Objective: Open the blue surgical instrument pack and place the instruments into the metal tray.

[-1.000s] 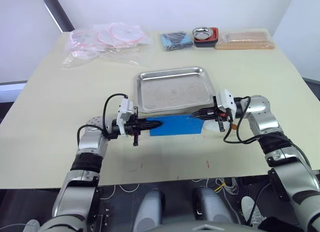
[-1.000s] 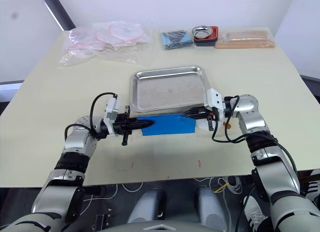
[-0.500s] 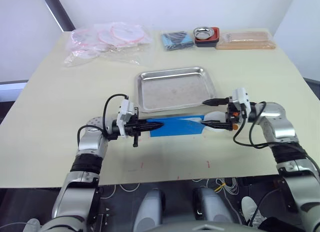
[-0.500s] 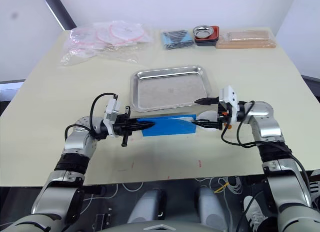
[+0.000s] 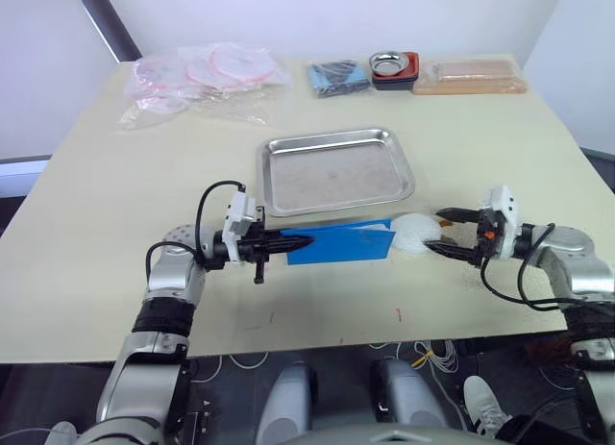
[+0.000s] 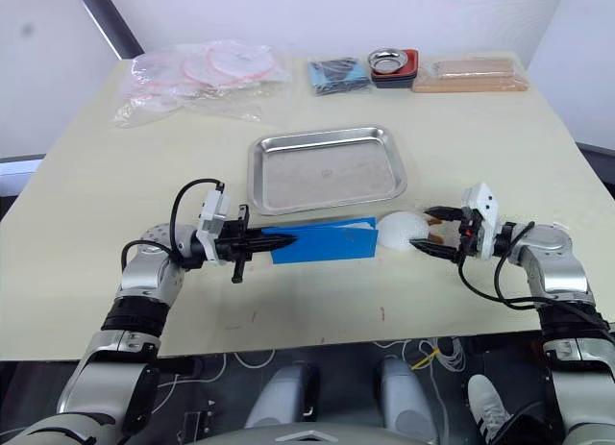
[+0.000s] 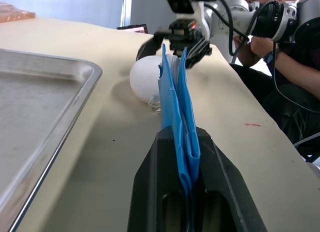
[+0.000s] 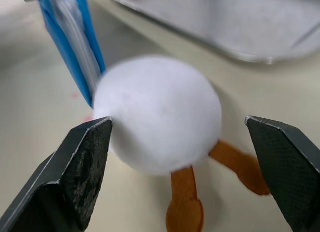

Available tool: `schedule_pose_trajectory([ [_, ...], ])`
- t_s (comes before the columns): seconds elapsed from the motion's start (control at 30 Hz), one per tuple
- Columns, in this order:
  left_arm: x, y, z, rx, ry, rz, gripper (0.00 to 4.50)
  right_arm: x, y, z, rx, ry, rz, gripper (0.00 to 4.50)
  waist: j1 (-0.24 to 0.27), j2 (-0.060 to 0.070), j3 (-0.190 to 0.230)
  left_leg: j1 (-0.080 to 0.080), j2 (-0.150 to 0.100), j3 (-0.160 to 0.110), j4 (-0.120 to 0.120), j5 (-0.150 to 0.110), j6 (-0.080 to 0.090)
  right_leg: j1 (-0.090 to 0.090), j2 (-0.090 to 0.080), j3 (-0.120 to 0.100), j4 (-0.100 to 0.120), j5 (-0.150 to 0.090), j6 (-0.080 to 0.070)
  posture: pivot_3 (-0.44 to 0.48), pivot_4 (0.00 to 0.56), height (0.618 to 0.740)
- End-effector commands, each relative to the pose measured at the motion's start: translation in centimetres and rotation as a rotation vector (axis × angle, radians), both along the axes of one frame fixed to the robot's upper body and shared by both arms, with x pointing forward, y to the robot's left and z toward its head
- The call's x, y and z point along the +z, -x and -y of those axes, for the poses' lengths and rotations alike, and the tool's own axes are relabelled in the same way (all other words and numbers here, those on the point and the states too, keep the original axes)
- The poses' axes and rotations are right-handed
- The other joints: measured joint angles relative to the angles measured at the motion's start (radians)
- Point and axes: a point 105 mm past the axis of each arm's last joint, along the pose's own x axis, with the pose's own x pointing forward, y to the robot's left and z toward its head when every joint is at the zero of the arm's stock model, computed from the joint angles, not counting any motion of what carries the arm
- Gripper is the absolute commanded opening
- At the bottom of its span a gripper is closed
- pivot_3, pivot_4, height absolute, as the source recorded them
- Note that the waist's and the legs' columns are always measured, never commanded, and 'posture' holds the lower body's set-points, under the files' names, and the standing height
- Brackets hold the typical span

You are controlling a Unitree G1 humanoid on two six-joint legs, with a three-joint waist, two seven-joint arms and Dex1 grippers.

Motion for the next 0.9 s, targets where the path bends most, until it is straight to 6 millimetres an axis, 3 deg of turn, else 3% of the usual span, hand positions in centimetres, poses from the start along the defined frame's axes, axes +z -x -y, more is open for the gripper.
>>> schedule_pose_trajectory([
  [0.03, 0.7, -0.1, -0.2, -0.015, -0.003, 0.041, 0.00, 0.8, 0.0, -0.2, -0.005, -0.046, 0.003, 4.06, 0.000, 0.000, 0.000, 0.000, 0.000, 0.000, 0.000, 0.000, 0.000, 0.000, 0.000, 0.000, 0.000, 0.000, 0.000, 0.000, 0.150, 0.740],
  [0.13, 0.6, -0.2, -0.3, -0.005, 0.014, 0.025, 0.00, 1.1, 0.6, 0.1, 0.003, -0.069, -0.017, 3.11, 0.000, 0.000, 0.000, 0.000, 0.000, 0.000, 0.000, 0.000, 0.000, 0.000, 0.000, 0.000, 0.000, 0.000, 0.000, 0.000, 0.150, 0.740],
  [0.2, 0.4, -0.3, -0.3, -0.009, 0.007, 0.025, 0.00, 1.5, 0.8, 0.3, 0.000, -0.089, -0.023, 2.09, 0.001, 0.000, 0.000, 0.000, 0.000, 0.000, 0.000, 0.000, 0.000, 0.000, 0.000, 0.000, 0.000, 0.000, 0.000, 0.000, 0.150, 0.740],
  [0.27, 0.3, -0.3, -0.2, -0.010, 0.007, 0.027, 0.00, 2.0, 1.1, 0.6, 0.002, -0.104, -0.025, 1.36, 0.001, 0.000, 0.000, 0.000, 0.000, 0.000, 0.000, 0.000, 0.000, 0.000, 0.000, 0.000, 0.000, 0.000, 0.000, 0.000, 0.150, 0.740],
  [0.33, 0.3, -0.4, -0.1, -0.012, 0.007, 0.030, 0.00, 2.2, 1.4, 0.9, 0.006, -0.104, -0.028, 0.98, 0.002, 0.000, 0.000, 0.000, 0.000, 0.000, 0.000, 0.000, 0.000, 0.000, 0.000, 0.000, 0.000, 0.000, 0.000, 0.000, 0.150, 0.740],
  [0.37, 0.3, -0.4, 0.0, -0.012, 0.008, 0.031, 0.00, 2.4, 1.6, 1.1, 0.009, -0.107, -0.023, 0.32, 0.002, 0.000, 0.000, 0.000, 0.000, 0.000, 0.000, 0.000, 0.000, 0.000, 0.000, 0.000, 0.000, 0.000, 0.000, 0.000, 0.150, 0.740],
  [0.4, 0.3, -0.4, 0.0, -0.018, 0.006, 0.032, 0.00, 3.2, 1.8, 1.2, 0.012, -0.139, -0.001, 0.13, 0.003, 0.000, 0.000, 0.000, 0.000, 0.000, 0.000, 0.000, 0.000, 0.000, 0.000, 0.000, 0.000, 0.000, 0.000, 0.000, 0.150, 0.740],
  [0.67, 0.0, -0.5, 0.0, -0.048, -0.029, 0.020, 0.00, 7.7, 2.7, 1.5, 0.016, -0.283, 0.075, 0.04, 0.005, 0.000, 0.000, -0.001, 0.000, -0.001, 0.000, 0.000, 0.000, 0.000, 0.000, 0.000, -0.001, 0.000, 0.000, 0.000, 0.150, 0.740],
  [0.9, -0.1, -0.9, 0.3, -0.056, -0.035, 0.019, 0.00, 11.8, 2.5, -0.7, 0.046, -0.496, 0.116, 0.04, 0.003, 0.000, 0.000, -0.001, 0.000, -0.001, 0.000, 0.000, 0.000, 0.000, 0.000, 0.000, 0.000, 0.000, 0.000, 0.000, 0.150, 0.740],
])
